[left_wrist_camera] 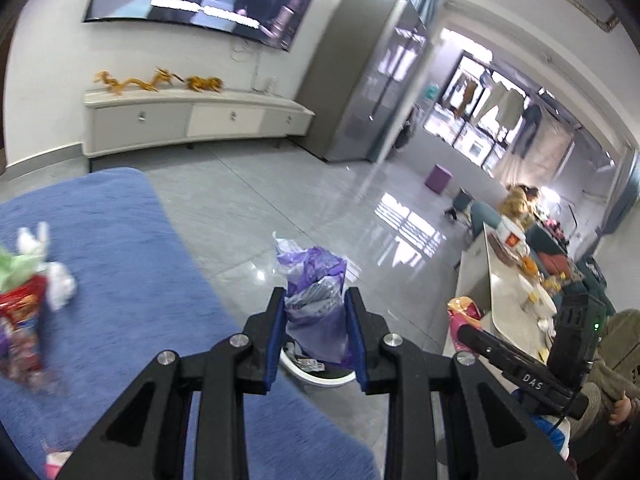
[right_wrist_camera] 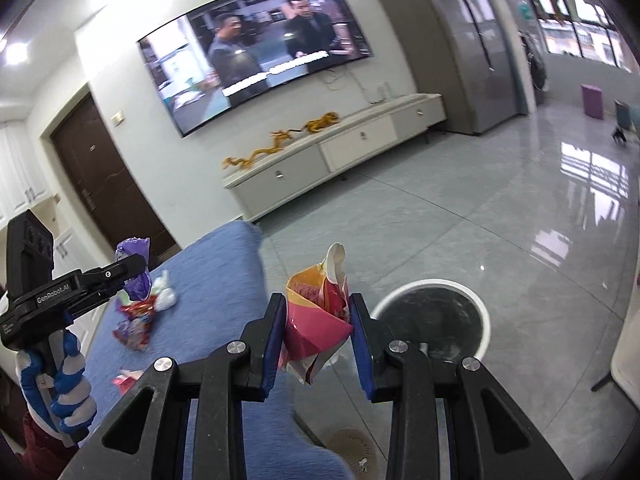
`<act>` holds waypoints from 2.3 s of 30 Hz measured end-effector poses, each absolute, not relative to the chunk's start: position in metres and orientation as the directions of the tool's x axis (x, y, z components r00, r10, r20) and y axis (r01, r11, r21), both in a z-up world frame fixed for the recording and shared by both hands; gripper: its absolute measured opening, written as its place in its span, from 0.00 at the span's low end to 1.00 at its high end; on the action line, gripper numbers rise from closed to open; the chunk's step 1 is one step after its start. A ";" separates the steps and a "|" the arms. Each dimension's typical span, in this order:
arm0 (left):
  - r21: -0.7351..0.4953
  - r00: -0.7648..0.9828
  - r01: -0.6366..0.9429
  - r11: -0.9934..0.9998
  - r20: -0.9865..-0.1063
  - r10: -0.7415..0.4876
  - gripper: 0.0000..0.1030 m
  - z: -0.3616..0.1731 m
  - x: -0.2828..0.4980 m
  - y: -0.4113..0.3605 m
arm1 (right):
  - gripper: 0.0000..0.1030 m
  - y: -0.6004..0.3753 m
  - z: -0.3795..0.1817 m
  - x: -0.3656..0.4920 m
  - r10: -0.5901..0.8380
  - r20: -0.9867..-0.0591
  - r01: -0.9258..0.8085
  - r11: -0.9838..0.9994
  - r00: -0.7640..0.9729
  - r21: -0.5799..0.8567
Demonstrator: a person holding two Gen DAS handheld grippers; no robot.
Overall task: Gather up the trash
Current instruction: 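Carry the purple bag and pink wrapper in both tools over the bin, then open both tools to drop the purple bag and pink wrapper in, then move both open tools back to the rug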
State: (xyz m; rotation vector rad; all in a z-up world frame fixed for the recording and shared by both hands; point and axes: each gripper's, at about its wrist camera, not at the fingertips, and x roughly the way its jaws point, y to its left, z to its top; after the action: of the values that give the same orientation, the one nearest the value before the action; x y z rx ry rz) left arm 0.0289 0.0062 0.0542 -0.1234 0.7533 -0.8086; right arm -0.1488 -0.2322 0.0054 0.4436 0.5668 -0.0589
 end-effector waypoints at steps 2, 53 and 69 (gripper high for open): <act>-0.362 0.424 0.624 0.692 -0.587 -0.690 0.27 0.049 0.034 -0.019 | 0.29 -0.247 -0.002 -0.148 0.057 -0.540 0.196 0.896 0.840 0.399; -0.350 0.371 0.528 0.774 -0.724 -0.581 0.57 -0.030 0.108 -0.150 | 0.47 -0.349 -0.083 -0.088 0.027 -0.689 0.355 0.842 0.724 0.406; -0.220 0.692 0.405 0.887 -0.561 -0.455 0.64 0.062 0.024 0.087 | 0.50 -0.256 0.044 -0.120 0.070 -0.500 0.133 0.924 0.863 0.359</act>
State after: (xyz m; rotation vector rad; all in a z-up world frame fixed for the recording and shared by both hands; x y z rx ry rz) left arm 0.0239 0.0869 0.0616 -0.0806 0.6484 -0.4810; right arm -0.1196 -0.2561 0.0443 0.3963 0.5315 -0.0339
